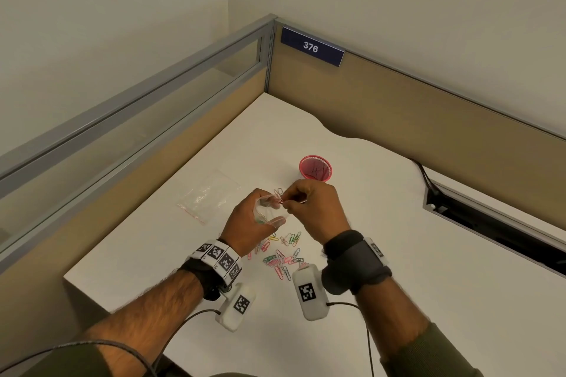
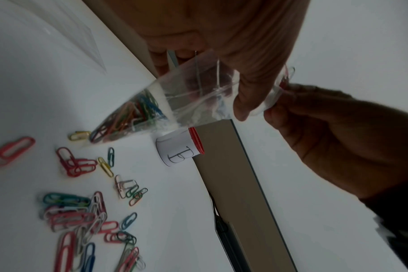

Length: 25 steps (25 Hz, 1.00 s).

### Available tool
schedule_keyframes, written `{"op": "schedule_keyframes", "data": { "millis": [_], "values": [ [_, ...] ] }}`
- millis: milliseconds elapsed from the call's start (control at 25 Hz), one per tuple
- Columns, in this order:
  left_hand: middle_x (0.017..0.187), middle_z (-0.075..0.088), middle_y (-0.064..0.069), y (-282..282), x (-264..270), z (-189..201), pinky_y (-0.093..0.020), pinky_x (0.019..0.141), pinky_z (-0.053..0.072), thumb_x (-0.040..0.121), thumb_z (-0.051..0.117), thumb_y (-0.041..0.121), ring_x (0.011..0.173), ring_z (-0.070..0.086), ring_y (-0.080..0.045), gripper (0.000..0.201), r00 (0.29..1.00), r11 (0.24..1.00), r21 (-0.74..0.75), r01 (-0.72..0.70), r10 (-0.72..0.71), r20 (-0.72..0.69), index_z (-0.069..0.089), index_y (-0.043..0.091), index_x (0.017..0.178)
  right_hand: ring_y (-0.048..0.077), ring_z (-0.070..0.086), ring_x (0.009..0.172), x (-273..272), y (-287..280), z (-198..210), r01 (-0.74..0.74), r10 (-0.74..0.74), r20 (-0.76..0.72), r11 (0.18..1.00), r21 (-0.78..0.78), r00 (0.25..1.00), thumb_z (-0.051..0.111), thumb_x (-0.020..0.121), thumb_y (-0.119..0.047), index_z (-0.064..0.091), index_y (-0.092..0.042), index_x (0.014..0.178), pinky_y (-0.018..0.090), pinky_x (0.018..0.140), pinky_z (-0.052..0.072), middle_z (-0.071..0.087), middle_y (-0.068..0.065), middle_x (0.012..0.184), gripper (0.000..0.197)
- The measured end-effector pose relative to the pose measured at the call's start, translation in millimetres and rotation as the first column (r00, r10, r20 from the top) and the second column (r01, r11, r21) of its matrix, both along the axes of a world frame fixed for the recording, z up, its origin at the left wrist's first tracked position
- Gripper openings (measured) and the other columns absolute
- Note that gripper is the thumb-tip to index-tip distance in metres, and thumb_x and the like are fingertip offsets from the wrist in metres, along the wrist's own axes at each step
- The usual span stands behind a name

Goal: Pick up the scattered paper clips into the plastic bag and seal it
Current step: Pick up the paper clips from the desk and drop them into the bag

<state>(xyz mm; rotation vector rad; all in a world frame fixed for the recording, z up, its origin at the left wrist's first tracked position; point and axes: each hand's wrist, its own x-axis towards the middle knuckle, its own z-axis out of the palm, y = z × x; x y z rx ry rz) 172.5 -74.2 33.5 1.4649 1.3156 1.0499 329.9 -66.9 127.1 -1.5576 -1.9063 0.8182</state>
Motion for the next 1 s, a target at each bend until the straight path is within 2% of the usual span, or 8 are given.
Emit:
{"op": "schedule_keyframes", "data": {
  "millis": [160,280,400,480,560,720,800,1000],
  "values": [
    [0.09,0.069,0.005,2.2,1.2,2.0,-0.036,0.076,0.056,0.076,0.083,0.014,0.084,0.067,-0.015,0.037,1.0,1.0,0.009,0.024,-0.024,0.01,0.058,0.028,0.1,0.018,0.061,0.085,-18.7,-0.5,-1.6,-0.126,0.12,0.269,0.992,0.004,0.956,0.06,0.088,-0.006,0.071,-0.013,0.091,0.031,0.078,0.055,0.067,0.004,0.095,0.013],
    [0.099,0.069,0.004,3.8,-2.8,1.9,-0.031,0.085,0.055,0.078,0.082,0.015,0.099,0.066,-0.014,0.036,1.0,1.0,0.021,0.013,-0.012,-0.013,0.059,0.022,0.105,0.018,0.061,0.086,-16.9,-2.9,1.3,-0.126,0.1,0.271,0.989,0.077,0.957,0.055,0.09,-0.006,0.07,-0.014,0.093,0.031,0.079,0.054,0.066,0.003,0.095,0.017],
    [0.107,0.07,0.006,2.4,-8.3,2.9,-0.031,0.094,0.052,0.079,0.082,0.017,0.111,0.064,-0.013,0.035,1.0,1.0,0.004,-0.011,0.011,-0.001,0.06,0.02,0.106,0.015,0.061,0.084,4.2,2.4,-3.0,-0.02,-0.015,0.194,0.984,0.179,0.981,0.055,0.089,-0.003,0.07,-0.014,0.093,0.026,0.079,0.052,0.068,0.001,0.093,0.019],
    [0.106,0.07,0.007,1.5,-12.7,3.5,-0.03,0.097,0.05,0.078,0.082,0.015,0.111,0.064,-0.01,0.034,1.0,1.0,0.011,-0.027,0.027,0.013,0.06,0.02,0.104,0.017,0.063,0.089,25.8,12.9,-27.0,0.064,-0.094,0.232,0.989,0.131,0.968,0.055,0.089,-0.003,0.07,-0.014,0.098,0.028,0.084,0.052,0.069,0.002,0.099,0.021],
    [0.103,0.071,0.006,0.3,-17.4,4.9,-0.028,0.096,0.05,0.078,0.082,0.013,0.109,0.064,-0.008,0.034,0.999,0.999,0.015,-0.035,0.034,0.034,0.06,0.019,0.103,0.022,0.063,0.103,42.8,20.9,-64.1,0.119,-0.114,0.358,0.993,0.007,0.927,0.054,0.089,-0.003,0.068,-0.014,0.107,0.032,0.092,0.05,0.068,0.005,0.111,0.026],
    [0.1,0.072,0.004,-1.0,-28.7,9.8,-0.016,0.087,0.051,0.078,0.082,0.012,0.103,0.065,-0.004,0.035,0.999,0.999,0.004,-0.044,0.044,0.02,0.062,0.021,0.106,0.025,0.048,0.123,44.6,13.1,-121.8,0.085,0.046,0.479,0.965,-0.249,0.877,0.049,0.089,0.0,0.055,-0.017,0.128,0.032,0.104,0.04,0.053,0.006,0.13,0.043],
    [0.099,0.072,0.003,0.2,-34.0,9.3,-0.014,0.086,0.049,0.078,0.082,0.011,0.102,0.065,-0.005,0.036,0.999,0.999,0.004,-0.046,0.046,0.024,0.065,0.022,0.108,0.026,0.046,0.12,34.0,5.3,-135.6,0.012,0.139,0.513,0.96,-0.28,0.847,0.048,0.088,-0.001,0.055,-0.018,0.128,0.033,0.102,0.042,0.05,0.006,0.126,0.044],
    [0.099,0.072,0.002,3.1,-32.6,7.1,-0.014,0.086,0.049,0.078,0.082,0.009,0.103,0.065,-0.01,0.035,0.997,0.998,0.012,-0.066,0.065,0.043,0.066,0.02,0.108,0.021,0.051,0.107,31.1,-24.9,-142.9,-0.132,0.251,0.515,0.957,-0.258,0.82,0.049,0.093,-0.012,0.062,-0.02,0.115,0.028,0.092,0.045,0.055,0.003,0.115,0.027]
  ]
}}
